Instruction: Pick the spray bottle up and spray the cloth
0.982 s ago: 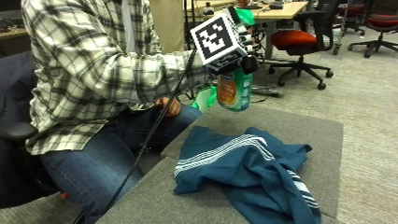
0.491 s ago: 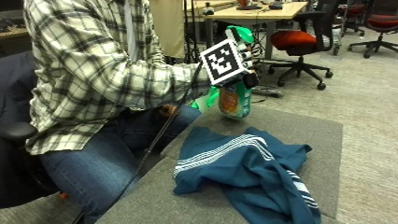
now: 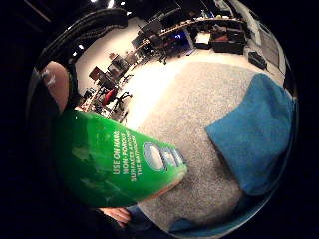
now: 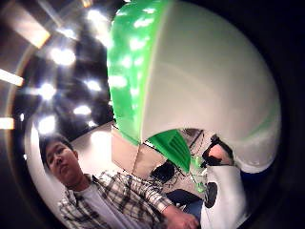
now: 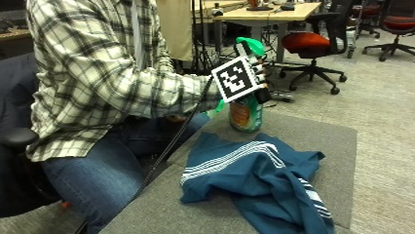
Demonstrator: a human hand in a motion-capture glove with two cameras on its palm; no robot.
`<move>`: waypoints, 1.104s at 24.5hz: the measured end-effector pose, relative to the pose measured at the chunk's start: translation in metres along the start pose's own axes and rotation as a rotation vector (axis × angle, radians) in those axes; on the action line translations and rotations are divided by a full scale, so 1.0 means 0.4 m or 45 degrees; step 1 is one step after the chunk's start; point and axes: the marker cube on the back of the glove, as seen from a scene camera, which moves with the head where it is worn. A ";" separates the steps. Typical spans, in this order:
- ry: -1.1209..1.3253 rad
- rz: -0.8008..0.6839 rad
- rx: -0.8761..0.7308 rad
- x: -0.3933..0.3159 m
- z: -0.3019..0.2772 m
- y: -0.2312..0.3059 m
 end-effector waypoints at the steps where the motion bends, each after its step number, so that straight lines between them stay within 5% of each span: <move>1: 0.000 -0.003 -0.003 0.001 -0.001 0.002; 27: 0.062 0.010 -0.118 -0.002 -0.013 0.024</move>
